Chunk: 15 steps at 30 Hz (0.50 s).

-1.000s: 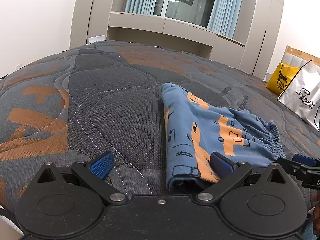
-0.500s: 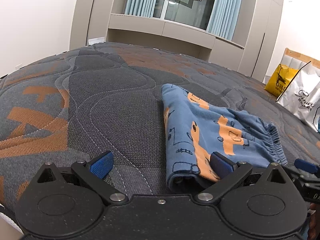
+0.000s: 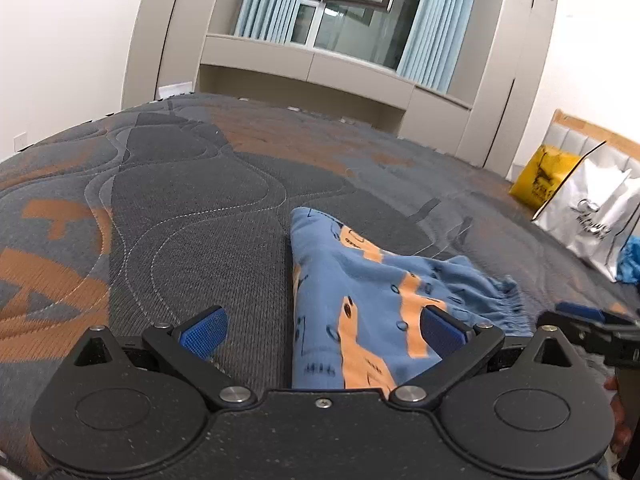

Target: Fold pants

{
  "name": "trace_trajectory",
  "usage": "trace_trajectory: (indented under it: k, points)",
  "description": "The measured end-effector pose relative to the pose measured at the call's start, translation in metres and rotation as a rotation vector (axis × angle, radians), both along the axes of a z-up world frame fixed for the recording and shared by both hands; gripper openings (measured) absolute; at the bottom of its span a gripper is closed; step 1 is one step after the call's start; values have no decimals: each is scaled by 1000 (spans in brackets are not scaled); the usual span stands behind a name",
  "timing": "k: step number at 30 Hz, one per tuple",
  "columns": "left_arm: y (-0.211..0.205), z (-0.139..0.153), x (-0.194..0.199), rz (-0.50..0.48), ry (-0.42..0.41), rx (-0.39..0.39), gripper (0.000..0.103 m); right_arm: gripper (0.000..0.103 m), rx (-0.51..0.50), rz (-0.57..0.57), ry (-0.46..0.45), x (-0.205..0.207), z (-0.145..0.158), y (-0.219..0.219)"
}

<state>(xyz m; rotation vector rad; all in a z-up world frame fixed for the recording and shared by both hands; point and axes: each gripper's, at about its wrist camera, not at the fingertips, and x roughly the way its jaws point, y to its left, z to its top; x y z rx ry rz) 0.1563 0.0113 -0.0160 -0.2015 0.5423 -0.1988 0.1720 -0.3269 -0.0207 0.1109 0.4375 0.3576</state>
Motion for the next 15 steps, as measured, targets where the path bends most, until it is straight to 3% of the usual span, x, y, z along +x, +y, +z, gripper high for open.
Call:
trace_trajectory:
  k: [9,15]
  points:
    - [-10,-12,25,4,66,14,102,103,148,101,205,86,-18,-2]
    - [-13,-20,30,2,70,40,102,103,230,124,158,86,-32,-10]
